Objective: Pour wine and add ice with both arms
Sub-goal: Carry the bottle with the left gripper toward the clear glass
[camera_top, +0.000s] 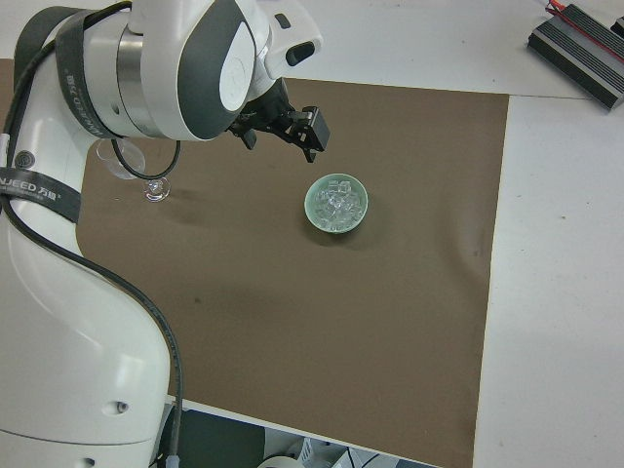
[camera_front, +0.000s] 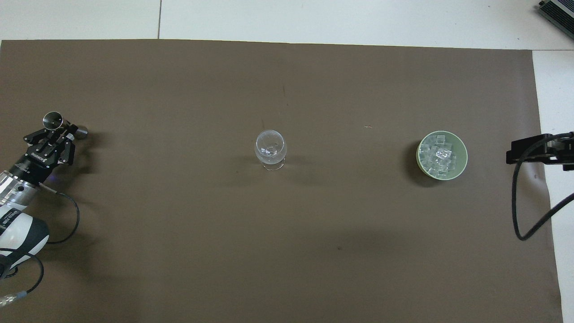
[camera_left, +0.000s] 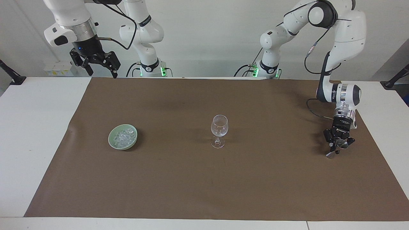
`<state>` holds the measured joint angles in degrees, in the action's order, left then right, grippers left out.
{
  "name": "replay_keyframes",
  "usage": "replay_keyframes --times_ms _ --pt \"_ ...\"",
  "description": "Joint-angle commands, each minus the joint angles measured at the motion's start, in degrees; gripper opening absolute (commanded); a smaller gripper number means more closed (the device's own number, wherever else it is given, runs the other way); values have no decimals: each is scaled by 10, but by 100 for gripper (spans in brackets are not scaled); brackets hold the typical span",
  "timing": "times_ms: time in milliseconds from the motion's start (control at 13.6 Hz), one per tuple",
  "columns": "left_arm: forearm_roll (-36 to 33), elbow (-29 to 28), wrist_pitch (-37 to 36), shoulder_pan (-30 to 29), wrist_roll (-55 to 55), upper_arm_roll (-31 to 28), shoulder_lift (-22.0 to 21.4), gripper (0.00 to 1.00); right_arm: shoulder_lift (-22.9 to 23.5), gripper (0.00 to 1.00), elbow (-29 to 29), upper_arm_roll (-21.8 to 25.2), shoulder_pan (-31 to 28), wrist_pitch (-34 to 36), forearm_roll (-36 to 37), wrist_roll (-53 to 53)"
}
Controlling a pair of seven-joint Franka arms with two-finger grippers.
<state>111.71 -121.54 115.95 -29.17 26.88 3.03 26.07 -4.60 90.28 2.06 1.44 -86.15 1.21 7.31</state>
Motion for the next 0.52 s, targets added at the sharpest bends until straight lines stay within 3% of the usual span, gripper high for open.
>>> replay_keyframes --times_ms 0,442 --pt "16 2 -5 12 -8 -5 -5 0 -8 100 6 1 2 5 -2 -4" --pt "19 -2 23 53 -7 -5 -39 0 -8 100 7 1 2 5 -2 -4"
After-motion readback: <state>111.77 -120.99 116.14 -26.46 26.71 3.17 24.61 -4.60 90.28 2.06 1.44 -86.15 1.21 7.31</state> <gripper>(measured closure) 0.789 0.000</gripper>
